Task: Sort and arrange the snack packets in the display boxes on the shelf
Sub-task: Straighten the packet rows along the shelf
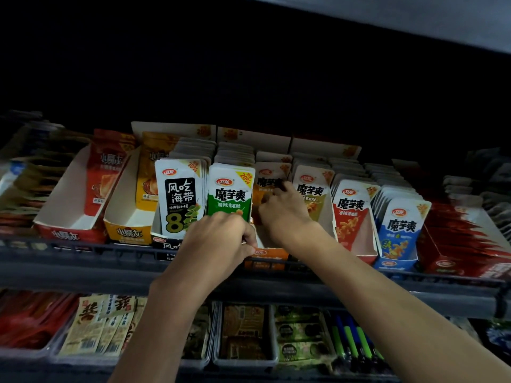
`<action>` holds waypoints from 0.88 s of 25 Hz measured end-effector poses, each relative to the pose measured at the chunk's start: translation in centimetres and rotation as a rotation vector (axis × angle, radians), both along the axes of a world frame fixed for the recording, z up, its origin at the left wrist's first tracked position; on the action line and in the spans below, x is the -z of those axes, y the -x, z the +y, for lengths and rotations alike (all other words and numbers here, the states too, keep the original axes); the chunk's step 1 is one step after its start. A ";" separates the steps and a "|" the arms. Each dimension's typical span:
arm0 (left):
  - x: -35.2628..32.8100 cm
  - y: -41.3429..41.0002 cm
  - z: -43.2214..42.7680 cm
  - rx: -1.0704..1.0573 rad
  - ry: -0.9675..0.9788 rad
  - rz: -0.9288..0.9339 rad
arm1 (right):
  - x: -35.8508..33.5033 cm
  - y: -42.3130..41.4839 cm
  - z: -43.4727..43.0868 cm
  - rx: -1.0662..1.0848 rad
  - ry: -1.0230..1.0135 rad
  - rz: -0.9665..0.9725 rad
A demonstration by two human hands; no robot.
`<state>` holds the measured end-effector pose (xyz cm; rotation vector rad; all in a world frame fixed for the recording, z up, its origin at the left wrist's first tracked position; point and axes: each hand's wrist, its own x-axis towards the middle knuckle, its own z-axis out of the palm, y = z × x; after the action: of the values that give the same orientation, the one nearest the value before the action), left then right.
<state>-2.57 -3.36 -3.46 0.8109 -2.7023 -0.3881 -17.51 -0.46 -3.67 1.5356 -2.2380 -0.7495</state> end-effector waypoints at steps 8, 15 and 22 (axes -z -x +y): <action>-0.3 0.5 0.7 0.002 -0.006 0.079 | -3.0 -0.5 6.9 -0.081 0.502 -0.368; 0.6 3.7 3.5 0.231 0.055 0.068 | -3.2 2.8 9.0 0.042 0.333 -0.472; 1.1 4.6 3.2 0.277 0.002 0.056 | -1.3 4.2 7.1 0.019 0.133 -0.383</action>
<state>-7.18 -0.12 -4.58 0.4166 -2.7658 -0.4607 -21.72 6.62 -2.36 1.7100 -2.5124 -0.3201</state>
